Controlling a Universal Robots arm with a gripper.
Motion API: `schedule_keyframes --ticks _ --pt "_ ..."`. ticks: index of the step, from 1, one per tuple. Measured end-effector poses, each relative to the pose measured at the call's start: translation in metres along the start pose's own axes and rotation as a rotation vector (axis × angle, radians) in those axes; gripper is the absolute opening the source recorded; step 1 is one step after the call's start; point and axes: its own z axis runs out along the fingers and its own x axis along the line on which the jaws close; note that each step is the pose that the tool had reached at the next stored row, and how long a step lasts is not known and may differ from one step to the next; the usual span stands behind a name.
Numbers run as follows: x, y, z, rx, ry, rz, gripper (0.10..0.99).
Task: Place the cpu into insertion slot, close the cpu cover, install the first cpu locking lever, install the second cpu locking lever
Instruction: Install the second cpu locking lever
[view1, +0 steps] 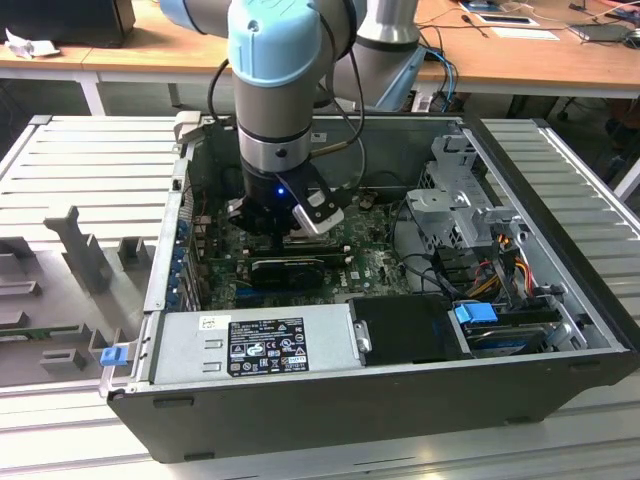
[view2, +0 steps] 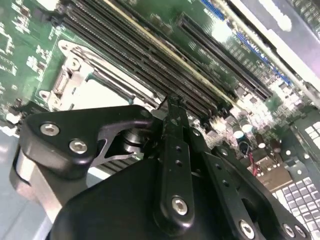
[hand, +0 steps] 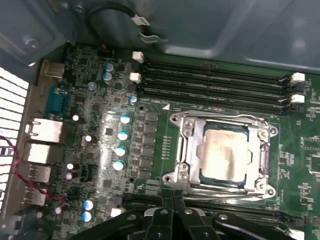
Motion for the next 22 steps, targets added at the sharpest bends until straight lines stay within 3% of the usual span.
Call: schedule_keyframes --ticks 6,11,16,22 --pt "0.002 -0.0007 0.0062 -0.011 -0.0036 0.0 0.106" --pt "0.0021 -0.0011 0.0096 -0.03 -0.006 0.0 0.106" --pt "0.0021 -0.0014 0.012 -0.055 -0.0095 0.0 0.106" --pt "0.0029 -0.0018 0.0141 -0.069 -0.0111 0.0 0.106"
